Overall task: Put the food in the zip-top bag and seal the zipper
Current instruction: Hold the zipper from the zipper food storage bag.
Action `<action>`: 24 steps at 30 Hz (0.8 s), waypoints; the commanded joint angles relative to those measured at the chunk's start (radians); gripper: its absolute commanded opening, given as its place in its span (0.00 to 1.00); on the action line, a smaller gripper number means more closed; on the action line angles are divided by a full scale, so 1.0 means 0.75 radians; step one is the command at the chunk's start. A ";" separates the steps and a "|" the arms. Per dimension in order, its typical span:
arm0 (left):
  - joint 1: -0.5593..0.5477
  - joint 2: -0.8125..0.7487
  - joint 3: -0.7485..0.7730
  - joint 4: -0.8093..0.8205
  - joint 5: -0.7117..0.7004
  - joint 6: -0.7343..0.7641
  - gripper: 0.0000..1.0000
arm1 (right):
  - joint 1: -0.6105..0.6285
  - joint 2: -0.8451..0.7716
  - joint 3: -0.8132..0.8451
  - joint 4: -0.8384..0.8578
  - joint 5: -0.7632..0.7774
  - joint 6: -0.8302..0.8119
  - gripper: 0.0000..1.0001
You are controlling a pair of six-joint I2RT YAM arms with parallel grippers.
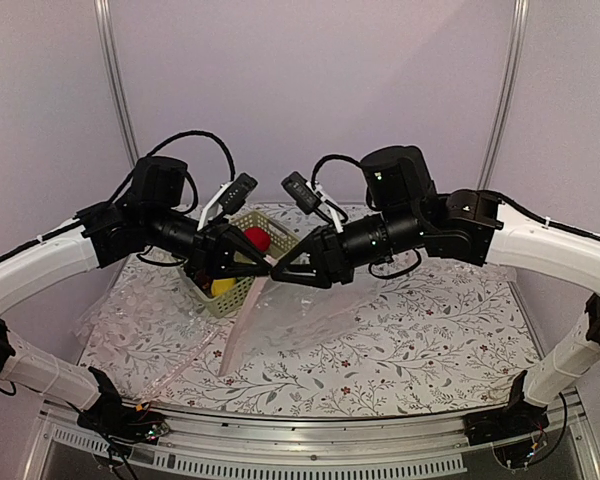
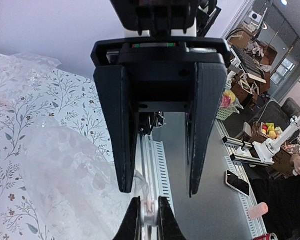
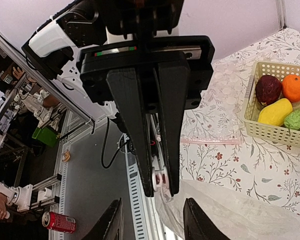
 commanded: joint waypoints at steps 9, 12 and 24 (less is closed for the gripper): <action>0.002 0.028 -0.001 -0.018 0.000 0.006 0.00 | 0.017 0.045 0.026 -0.046 0.024 -0.038 0.03; 0.002 0.034 -0.001 -0.018 -0.007 0.005 0.00 | 0.026 0.039 0.003 0.009 0.058 -0.022 0.00; 0.002 0.040 0.005 -0.038 -0.052 0.013 0.00 | 0.035 -0.076 -0.156 0.254 0.298 0.108 0.00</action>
